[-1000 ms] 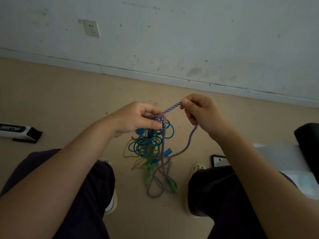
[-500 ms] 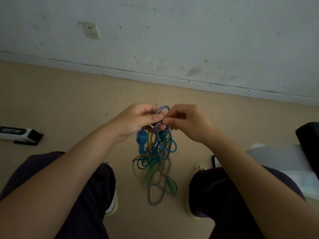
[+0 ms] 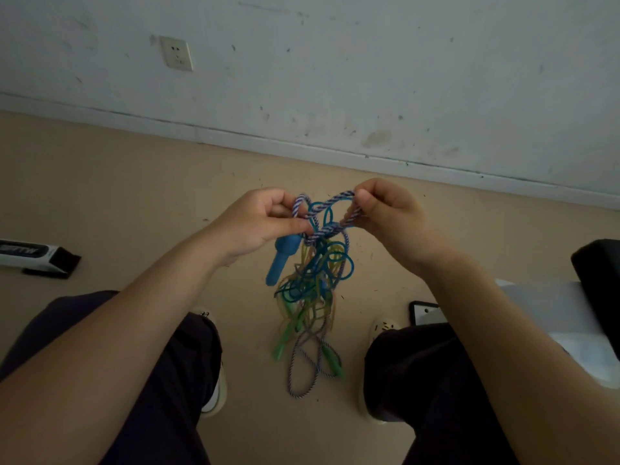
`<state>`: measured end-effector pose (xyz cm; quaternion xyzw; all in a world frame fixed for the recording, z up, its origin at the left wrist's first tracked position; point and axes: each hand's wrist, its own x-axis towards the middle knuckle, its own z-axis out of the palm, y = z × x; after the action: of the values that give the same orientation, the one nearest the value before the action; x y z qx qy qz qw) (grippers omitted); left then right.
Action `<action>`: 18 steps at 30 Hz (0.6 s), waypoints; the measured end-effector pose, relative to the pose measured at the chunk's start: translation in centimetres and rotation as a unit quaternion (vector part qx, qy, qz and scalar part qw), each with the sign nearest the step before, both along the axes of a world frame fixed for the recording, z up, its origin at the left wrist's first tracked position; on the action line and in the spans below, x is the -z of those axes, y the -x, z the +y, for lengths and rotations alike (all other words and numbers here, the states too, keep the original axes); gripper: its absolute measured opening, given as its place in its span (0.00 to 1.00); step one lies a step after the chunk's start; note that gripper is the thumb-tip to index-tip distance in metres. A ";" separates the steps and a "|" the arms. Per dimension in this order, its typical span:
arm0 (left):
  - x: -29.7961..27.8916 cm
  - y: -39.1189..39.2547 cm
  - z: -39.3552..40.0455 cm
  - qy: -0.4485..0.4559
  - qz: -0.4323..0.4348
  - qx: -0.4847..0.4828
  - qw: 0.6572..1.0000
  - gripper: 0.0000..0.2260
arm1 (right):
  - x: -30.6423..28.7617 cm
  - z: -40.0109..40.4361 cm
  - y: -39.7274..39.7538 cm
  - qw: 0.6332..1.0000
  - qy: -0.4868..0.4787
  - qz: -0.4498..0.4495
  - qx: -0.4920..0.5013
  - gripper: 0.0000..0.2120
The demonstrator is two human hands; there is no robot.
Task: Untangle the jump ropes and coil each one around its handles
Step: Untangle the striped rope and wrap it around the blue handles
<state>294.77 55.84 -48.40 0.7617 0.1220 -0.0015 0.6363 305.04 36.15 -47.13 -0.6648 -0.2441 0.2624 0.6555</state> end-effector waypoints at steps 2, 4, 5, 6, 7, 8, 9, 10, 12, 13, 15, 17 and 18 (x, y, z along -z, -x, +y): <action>-0.1 0.1 -0.2 0.020 -0.015 0.000 1.000 0.06 | -0.6 -0.2 -0.1 0.998 -0.002 0.049 -0.035 0.05; -0.3 0.2 -0.8 0.039 -0.027 0.005 0.999 0.05 | -0.8 -0.2 0.1 0.994 0.036 0.067 -0.076 0.08; -0.4 0.3 -1.0 0.045 -0.030 0.007 0.999 0.05 | -0.8 -0.1 0.4 0.991 0.064 0.055 -0.099 0.10; -0.5 0.4 -1.3 0.046 -0.031 0.013 0.998 0.06 | -0.7 0.1 0.7 0.988 0.092 0.030 -0.123 0.11; -0.5 0.4 -1.4 0.043 -0.031 0.020 0.998 0.07 | -0.5 0.4 1.2 0.983 0.119 -0.001 -0.140 0.11; -0.5 0.4 -1.6 0.037 -0.028 0.026 0.999 0.07 | -0.3 0.7 1.6 0.979 0.143 -0.025 -0.145 0.12; -0.5 0.5 -1.6 0.031 -0.025 0.030 0.999 0.08 | -0.1 0.9 1.8 0.976 0.161 -0.044 -0.142 0.12; -0.5 0.5 -1.7 0.027 -0.021 0.031 0.999 0.08 | -0.1 1.1 1.9 0.974 0.173 -0.059 -0.135 0.12; -0.5 0.5 -1.5 0.026 -0.019 0.024 0.999 0.05 | -0.2 1.0 1.5 0.972 0.185 -0.079 -0.125 0.11; -0.5 0.5 -1.3 0.028 -0.019 0.020 0.999 0.03 | -0.3 1.0 1.1 0.970 0.191 -0.091 -0.120 0.09; -0.5 0.3 -0.9 0.025 -0.019 0.011 0.999 0.04 | -0.2 0.7 0.8 0.966 0.202 -0.124 -0.106 0.06; -0.3 0.2 -0.6 0.016 -0.018 0.008 1.000 0.05 | 0.0 0.7 0.7 0.964 0.199 -0.151 -0.088 0.05; -0.2 0.2 -0.4 0.015 -0.023 0.007 1.000 0.04 | 0.1 0.6 0.7 0.966 0.192 -0.160 -0.073 0.06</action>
<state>294.56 55.47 -48.18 0.7525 0.1021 0.0102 0.6505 304.34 36.78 -47.21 -0.7918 -0.3388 0.2417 0.4471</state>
